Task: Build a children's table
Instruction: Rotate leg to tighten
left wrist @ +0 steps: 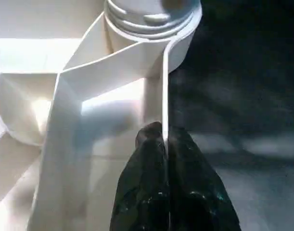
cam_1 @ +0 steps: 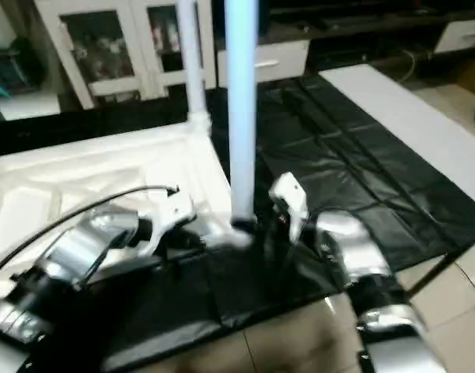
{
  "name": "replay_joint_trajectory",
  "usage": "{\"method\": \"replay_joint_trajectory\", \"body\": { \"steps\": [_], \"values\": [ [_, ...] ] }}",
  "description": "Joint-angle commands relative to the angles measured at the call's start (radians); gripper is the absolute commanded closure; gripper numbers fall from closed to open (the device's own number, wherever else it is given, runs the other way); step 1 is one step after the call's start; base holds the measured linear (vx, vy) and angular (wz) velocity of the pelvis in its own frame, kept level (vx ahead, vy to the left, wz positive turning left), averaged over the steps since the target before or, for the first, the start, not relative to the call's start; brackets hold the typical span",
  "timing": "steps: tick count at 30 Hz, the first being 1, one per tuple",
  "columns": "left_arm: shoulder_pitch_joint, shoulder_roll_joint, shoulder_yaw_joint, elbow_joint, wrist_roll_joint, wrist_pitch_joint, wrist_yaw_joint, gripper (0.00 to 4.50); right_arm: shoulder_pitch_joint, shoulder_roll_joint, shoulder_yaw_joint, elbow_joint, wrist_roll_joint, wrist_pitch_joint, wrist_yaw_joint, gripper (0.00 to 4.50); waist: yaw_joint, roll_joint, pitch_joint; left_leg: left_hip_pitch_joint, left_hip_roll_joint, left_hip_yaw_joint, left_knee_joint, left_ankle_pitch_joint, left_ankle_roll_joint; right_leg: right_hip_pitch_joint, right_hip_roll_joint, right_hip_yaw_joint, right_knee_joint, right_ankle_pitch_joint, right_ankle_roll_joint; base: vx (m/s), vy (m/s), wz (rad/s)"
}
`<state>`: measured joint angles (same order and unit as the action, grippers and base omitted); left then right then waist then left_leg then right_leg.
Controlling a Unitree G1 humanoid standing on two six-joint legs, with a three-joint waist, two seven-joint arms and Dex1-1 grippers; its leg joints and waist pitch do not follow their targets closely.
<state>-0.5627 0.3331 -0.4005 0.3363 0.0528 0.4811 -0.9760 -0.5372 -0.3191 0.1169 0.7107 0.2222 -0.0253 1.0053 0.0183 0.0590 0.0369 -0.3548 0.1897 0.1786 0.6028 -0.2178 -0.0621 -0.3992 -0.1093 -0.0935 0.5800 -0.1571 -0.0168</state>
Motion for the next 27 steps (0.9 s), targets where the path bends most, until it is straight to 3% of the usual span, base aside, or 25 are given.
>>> {"method": "replay_joint_trajectory", "body": {
  "steps": [1,5,6,8,10,11,13,17,18,19,22,26,27],
  "values": [
    [0.005,-0.033,-0.018,0.048,0.001,-0.004,0.035,4.5,-0.019,0.02,-0.066,0.032,0.004,0.014,-0.145,2.54,-0.003,-0.013,-0.055,0.001,0.029,-0.01,-0.078,-0.226,0.049,0.048,-0.039,0.035,-0.074,-0.371,-0.192,0.0,0.0,0.0],
    [-0.032,-0.085,0.022,0.122,0.009,-0.015,0.144,4.5,-0.024,0.091,-0.104,0.044,0.009,0.007,-0.292,2.55,-0.014,-0.013,-0.055,-0.001,0.027,-0.011,-0.079,-0.235,0.046,0.046,-0.037,0.033,-0.076,-0.368,-0.185,0.0,0.0,0.0],
    [-0.057,-0.117,0.046,0.169,0.014,-0.016,0.209,4.5,-0.039,0.138,-0.125,0.075,-0.01,-0.014,-0.431,2.55,-0.018,-0.012,-0.057,-0.006,0.028,-0.013,-0.079,-0.233,0.049,0.048,-0.038,0.032,-0.074,-0.358,-0.186,0.0,0.0,0.0],
    [-0.093,-0.156,0.077,0.23,0.027,-0.027,0.31,4.5,-0.068,0.205,-0.158,0.132,-0.019,-0.015,-0.642,2.55,-0.025,-0.006,-0.058,-0.003,0.024,-0.013,-0.078,-0.225,0.036,0.042,-0.039,0.033,-0.075,-0.357,-0.186,0.0,0.0,0.0],
    [-0.108,-0.171,0.087,0.259,0.034,-0.036,0.349,4.5,-0.082,0.233,-0.175,0.16,-0.022,-0.018,-0.732,2.55,-0.032,-0.008,-0.062,-0.008,0.024,-0.015,-0.079,-0.201,0.033,0.049,-0.037,0.031,-0.069,-0.312,-0.194,0.0,0.0,0.0],
    [-0.134,-0.193,0.106,0.304,0.043,-0.059,0.417,4.5,-0.105,0.286,-0.216,0.2,-0.016,-0.031,-0.919,2.55,-0.031,-0.005,-0.063,-0.005,0.024,-0.014,-0.077,-0.197,0.034,0.045,-0.038,0.031,-0.069,-0.297,-0.199,0.0,0.0,0.0],
    [-0.153,-0.212,0.12,0.337,0.049,-0.081,0.468,4.5,-0.121,0.346,-0.263,0.227,-0.008,-0.048,-1.123,2.55,-0.038,-0.002,-0.066,-0.006,0.022,-0.014,-0.076,-0.169,0.035,0.045,-0.038,0.032,-0.066,-0.25,-0.21,0.0,0.0,0.0],
    [-0.163,-0.219,0.126,0.356,0.051,-0.097,0.483,4.5,-0.131,0.395,-0.267,0.238,-0.032,-0.074,-1.232,2.55,-0.034,0.002,-0.072,-0.005,0.023,-0.012,-0.07,-0.101,0.068,0.047,-0.035,0.03,-0.049,-0.108,-0.242,0.0,0.0,0.0],
    [-0.164,-0.219,0.127,0.363,0.053,-0.102,0.484,4.5,-0.132,0.41,-0.26,0.236,-0.048,-0.093,-1.24,2.55,-0.033,0.001,-0.074,-0.006,0.023,-0.011,-0.068,-0.068,0.091,0.049,-0.034,0.029,-0.042,-0.052,-0.256,0.0,0.0,0.0],
    [-0.164,-0.217,0.128,0.366,0.053,-0.105,0.484,4.5,-0.131,0.424,-0.25,0.229,-0.065,-0.113,-1.242,2.55,-0.034,-0.008,-0.073,-0.009,0.023,-0.009,-0.067,-0.063,0.099,0.049,-0.035,0.03,-0.042,-0.045,-0.258,0.0,0.0,0.0],
    [-0.163,-0.209,0.133,0.38,0.055,-0.116,0.486,4.5,-0.136,0.45,-0.231,0.224,-0.086,-0.15,-1.238,2.55,-0.031,-0.006,-0.069,-0.008,0.023,-0.008,-0.069,-0.099,0.112,0.05,-0.039,0.03,-0.047,-0.09,-0.258,0.0,0.0,0.0],
    [-0.16,-0.201,0.134,0.397,0.054,-0.131,0.485,4.5,-0.157,0.463,-0.206,0.231,-0.085,-0.175,-1.208,2.55,-0.032,-0.005,-0.066,-0.007,0.024,-0.009,-0.074,-0.148,0.087,0.051,-0.038,0.031,-0.052,-0.14,-0.243,0.0,0.0,0.0],
    [-0.158,-0.199,0.133,0.397,0.053,-0.134,0.481,4.5,-0.157,0.463,-0.193,0.222,-0.086,-0.178,-1.192,2.2,-0.032,-0.005,-0.066,-0.007,0.025,-0.009,-0.074,-0.148,0.085,0.051,-0.038,0.031,-0.052,-0.137,-0.243,0.0,0.0,0.0]
  ]
}}
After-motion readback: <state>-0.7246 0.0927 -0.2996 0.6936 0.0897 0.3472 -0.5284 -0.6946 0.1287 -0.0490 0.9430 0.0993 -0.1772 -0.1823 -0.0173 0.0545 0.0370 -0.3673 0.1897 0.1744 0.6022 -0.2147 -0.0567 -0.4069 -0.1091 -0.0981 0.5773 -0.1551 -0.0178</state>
